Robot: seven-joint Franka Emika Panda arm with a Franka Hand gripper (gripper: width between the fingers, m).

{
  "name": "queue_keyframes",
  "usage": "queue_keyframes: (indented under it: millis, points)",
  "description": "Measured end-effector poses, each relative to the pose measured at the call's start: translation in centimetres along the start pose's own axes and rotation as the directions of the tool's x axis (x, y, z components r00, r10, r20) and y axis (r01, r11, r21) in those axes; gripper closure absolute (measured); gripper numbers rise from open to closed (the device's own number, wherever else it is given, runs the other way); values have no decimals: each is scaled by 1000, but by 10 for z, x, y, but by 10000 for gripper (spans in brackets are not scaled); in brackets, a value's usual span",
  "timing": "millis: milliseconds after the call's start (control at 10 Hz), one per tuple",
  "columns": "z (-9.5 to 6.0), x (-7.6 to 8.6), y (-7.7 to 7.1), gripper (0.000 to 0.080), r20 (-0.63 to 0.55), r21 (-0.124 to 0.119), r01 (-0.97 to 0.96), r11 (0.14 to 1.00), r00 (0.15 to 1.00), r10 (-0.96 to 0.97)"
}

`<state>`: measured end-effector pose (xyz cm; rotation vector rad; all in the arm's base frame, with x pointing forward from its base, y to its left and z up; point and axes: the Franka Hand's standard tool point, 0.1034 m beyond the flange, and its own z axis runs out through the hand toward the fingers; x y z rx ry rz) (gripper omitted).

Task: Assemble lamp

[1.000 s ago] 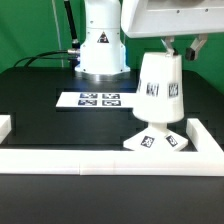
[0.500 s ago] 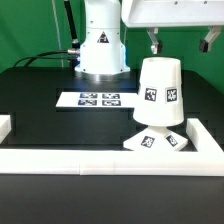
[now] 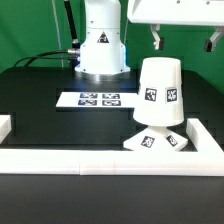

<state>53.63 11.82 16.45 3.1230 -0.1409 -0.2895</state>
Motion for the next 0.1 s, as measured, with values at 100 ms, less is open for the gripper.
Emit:
queue_keyframes:
  millis: [100]
  points:
    - [0, 0, 0, 101, 0, 0, 1, 1000, 1000, -1]
